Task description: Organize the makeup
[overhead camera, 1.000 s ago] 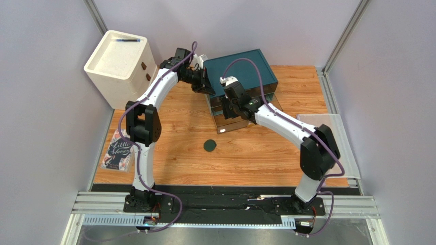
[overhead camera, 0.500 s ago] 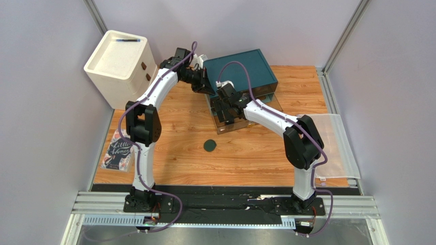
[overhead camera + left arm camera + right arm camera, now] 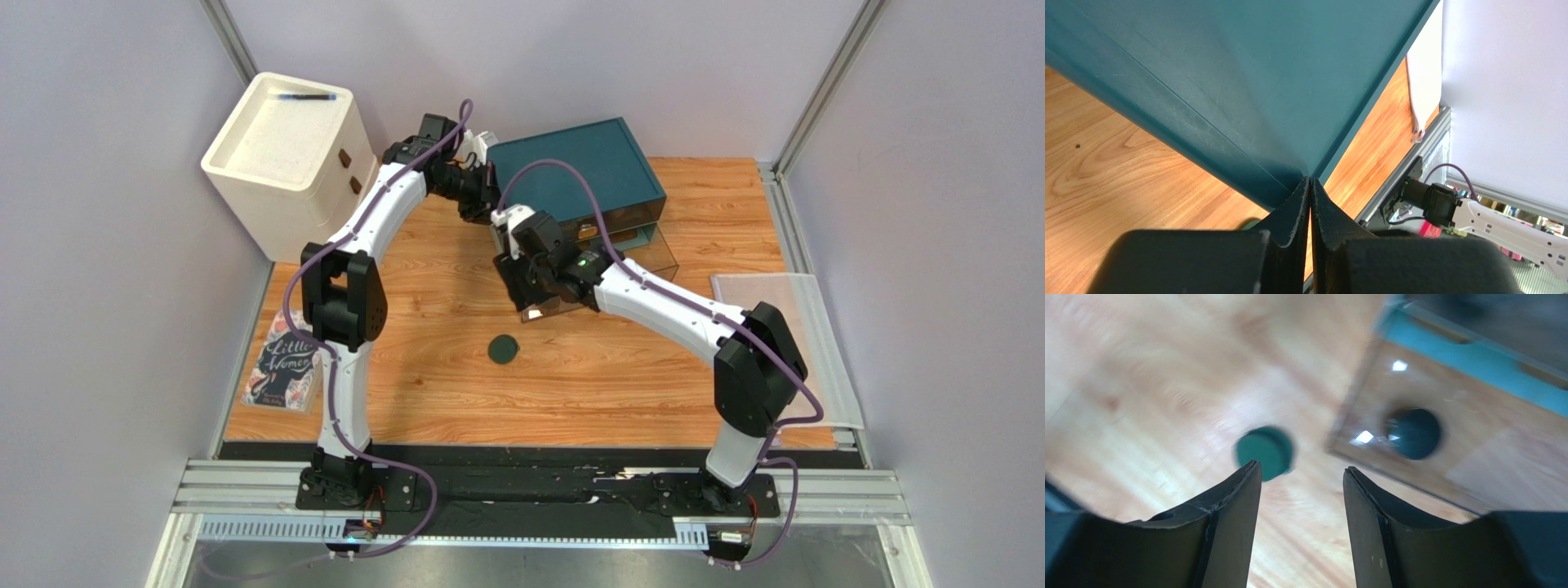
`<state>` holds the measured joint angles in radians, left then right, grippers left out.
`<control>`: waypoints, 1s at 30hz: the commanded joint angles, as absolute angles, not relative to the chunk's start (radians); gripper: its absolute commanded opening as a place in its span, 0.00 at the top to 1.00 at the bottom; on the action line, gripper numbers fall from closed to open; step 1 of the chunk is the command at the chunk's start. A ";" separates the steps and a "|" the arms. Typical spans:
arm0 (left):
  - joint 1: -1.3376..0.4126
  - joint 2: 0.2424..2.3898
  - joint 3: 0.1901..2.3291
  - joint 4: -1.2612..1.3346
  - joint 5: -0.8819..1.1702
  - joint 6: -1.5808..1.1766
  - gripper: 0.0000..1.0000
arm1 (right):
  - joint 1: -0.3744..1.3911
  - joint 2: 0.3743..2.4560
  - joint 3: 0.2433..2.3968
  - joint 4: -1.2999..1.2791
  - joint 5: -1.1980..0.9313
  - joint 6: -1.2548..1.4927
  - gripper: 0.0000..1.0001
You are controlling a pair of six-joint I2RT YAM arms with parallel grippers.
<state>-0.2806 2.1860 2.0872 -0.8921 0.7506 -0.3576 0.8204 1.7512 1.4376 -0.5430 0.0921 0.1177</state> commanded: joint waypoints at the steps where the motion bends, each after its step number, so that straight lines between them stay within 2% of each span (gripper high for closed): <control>1: -0.267 2.223 2.080 -1.039 0.664 -0.321 0.91 | 0.888 1.759 1.385 -0.511 -0.058 0.066 0.44; 8: -0.270 2.226 2.075 -1.040 0.664 -0.327 0.91 | 0.925 1.881 1.397 -0.537 -0.136 0.084 0.46; 13: -0.268 2.224 2.077 -1.040 0.667 -0.330 0.91 | 0.931 1.962 1.411 -0.531 -0.123 0.084 0.44; 16: -0.268 2.223 2.069 -1.040 0.664 -0.328 0.91 | 0.931 2.020 1.442 -0.541 -0.097 0.086 0.47; 18: -0.268 2.223 2.066 -1.040 0.664 -0.328 0.91 | 0.931 2.048 1.477 -0.561 -0.081 0.089 0.55; 19: -0.268 2.220 2.063 -1.040 0.664 -0.327 0.91 | 0.933 2.074 1.488 -0.577 -0.078 0.089 0.68; 22: -0.268 2.218 2.059 -1.042 0.661 -0.324 0.91 | 0.931 2.095 1.517 -0.594 -0.100 0.083 0.91; 25: -0.268 2.217 2.057 -1.042 0.660 -0.322 0.91 | 0.931 2.056 1.496 -0.595 -0.100 0.078 0.99; 30: -0.268 2.223 2.060 -1.037 0.663 -0.327 0.91 | 0.933 1.936 1.445 -0.600 -0.074 0.052 1.00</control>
